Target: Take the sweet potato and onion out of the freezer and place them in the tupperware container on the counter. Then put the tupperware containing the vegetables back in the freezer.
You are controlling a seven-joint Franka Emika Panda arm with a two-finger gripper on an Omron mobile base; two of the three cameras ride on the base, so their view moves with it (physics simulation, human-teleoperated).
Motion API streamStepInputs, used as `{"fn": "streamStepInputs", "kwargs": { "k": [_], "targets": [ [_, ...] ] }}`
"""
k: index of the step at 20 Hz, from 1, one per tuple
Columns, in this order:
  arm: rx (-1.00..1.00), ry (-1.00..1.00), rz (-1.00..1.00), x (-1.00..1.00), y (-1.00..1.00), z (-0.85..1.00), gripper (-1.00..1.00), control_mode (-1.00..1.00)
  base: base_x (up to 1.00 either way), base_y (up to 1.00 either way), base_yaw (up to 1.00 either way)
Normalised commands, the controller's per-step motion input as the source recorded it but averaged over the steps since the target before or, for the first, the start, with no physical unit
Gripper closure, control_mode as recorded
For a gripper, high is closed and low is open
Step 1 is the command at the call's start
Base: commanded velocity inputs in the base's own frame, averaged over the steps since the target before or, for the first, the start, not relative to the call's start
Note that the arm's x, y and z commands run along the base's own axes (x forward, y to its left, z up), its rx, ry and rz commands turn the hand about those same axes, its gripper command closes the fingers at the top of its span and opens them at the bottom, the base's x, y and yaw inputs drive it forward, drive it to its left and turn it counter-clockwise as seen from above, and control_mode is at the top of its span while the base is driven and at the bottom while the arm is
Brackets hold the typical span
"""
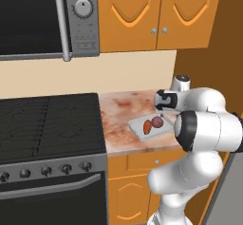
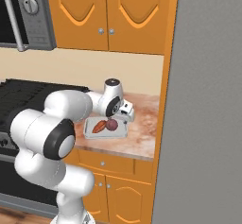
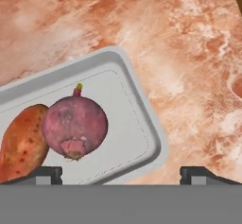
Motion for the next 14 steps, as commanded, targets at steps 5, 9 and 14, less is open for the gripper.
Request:
{"fn": "streamStepInputs", "kwargs": {
  "k": [5, 9, 14],
  "targets": [
    [0.0, 0.07, 0.0, 0.01, -0.36, -0.08, -1.0, -1.0, 0.0, 0.0, 0.0],
    [0.0, 0.0, 0.0, 0.0, -0.09, -0.34, -1.0, -1.0, 0.0, 0.0, 0.0],
    [0.0, 0.0, 0.0, 0.0, -0.05, -0.42, -1.0, -1.0, 0.0, 0.0, 0.0]
  ]
}}
